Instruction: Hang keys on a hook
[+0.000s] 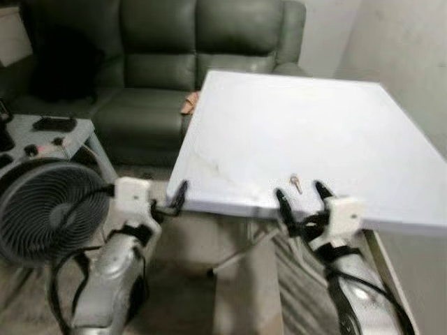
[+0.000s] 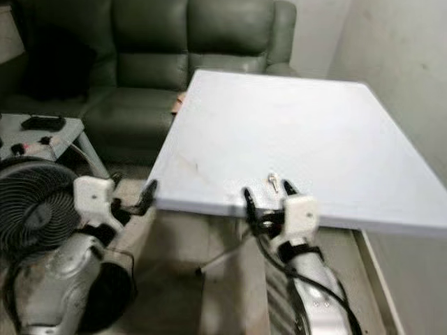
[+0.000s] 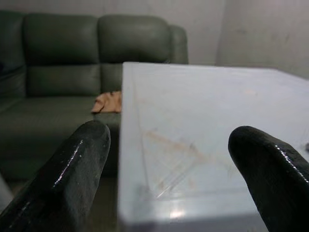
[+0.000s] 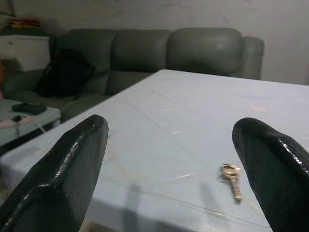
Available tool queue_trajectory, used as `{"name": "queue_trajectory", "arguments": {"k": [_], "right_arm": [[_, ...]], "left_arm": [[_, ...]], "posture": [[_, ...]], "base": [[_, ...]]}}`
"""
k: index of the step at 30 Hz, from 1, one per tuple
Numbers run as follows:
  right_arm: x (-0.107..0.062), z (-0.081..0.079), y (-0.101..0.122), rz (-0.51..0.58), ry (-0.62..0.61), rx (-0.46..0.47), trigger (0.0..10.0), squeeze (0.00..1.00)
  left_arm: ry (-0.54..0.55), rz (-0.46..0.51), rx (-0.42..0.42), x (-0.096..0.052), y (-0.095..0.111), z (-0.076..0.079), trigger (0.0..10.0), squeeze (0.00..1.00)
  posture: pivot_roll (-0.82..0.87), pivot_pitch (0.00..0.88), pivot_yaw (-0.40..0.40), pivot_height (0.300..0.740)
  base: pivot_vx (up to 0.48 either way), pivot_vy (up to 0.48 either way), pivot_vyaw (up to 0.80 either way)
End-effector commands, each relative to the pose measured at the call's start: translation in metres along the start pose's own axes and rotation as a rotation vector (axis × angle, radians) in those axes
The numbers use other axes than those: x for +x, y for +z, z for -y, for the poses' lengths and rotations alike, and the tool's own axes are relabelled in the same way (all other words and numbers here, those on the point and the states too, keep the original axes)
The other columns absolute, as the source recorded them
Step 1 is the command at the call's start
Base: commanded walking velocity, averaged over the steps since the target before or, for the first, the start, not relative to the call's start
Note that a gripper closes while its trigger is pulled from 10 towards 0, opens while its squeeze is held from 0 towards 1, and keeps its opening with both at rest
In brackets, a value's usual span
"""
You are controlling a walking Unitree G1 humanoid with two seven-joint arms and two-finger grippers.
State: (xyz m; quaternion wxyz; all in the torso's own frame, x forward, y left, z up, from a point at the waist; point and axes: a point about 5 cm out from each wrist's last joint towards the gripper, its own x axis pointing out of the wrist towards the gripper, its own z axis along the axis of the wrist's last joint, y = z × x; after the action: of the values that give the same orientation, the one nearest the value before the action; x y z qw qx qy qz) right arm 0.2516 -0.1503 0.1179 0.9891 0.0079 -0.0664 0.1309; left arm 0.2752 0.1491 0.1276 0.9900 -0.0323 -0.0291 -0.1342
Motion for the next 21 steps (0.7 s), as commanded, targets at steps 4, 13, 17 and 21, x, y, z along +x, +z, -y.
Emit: {"name": "queue_trajectory", "arguments": {"k": [4,13,17,21], "right_arm": [[-0.0011,0.0060,0.0014,0.000,-0.016,-0.007,10.0,0.00],[-0.0014,0.0060,0.0012,-0.002,-0.012,-0.011,10.0,0.00],[-0.0012,0.0059,0.0009,-0.008,-0.012,-0.018,10.0,0.00],[-0.0010,0.0065,-0.0003,-0.020,-0.010,-0.021,10.0,0.00]], "left_arm": [[-0.018,-0.002,0.001,0.0020,0.0000,0.0068,10.0,0.00],[-0.024,0.001,-0.007,0.0017,-0.0009,0.0093,10.0,0.00],[-0.028,-0.009,-0.006,0.0015,-0.0018,0.0100,10.0,0.00],[-0.036,-0.013,-0.002,0.0012,-0.0023,0.0120,10.0,0.00]], "posture": [[-0.03,0.000,0.003,0.740],[-0.03,0.000,0.000,0.740],[-0.03,0.000,-0.002,0.740],[-0.03,0.000,-0.002,0.740]], "base": [[0.348,0.297,0.00],[0.154,0.000,0.00],[0.000,0.000,0.00],[0.000,0.000,0.00]]}}
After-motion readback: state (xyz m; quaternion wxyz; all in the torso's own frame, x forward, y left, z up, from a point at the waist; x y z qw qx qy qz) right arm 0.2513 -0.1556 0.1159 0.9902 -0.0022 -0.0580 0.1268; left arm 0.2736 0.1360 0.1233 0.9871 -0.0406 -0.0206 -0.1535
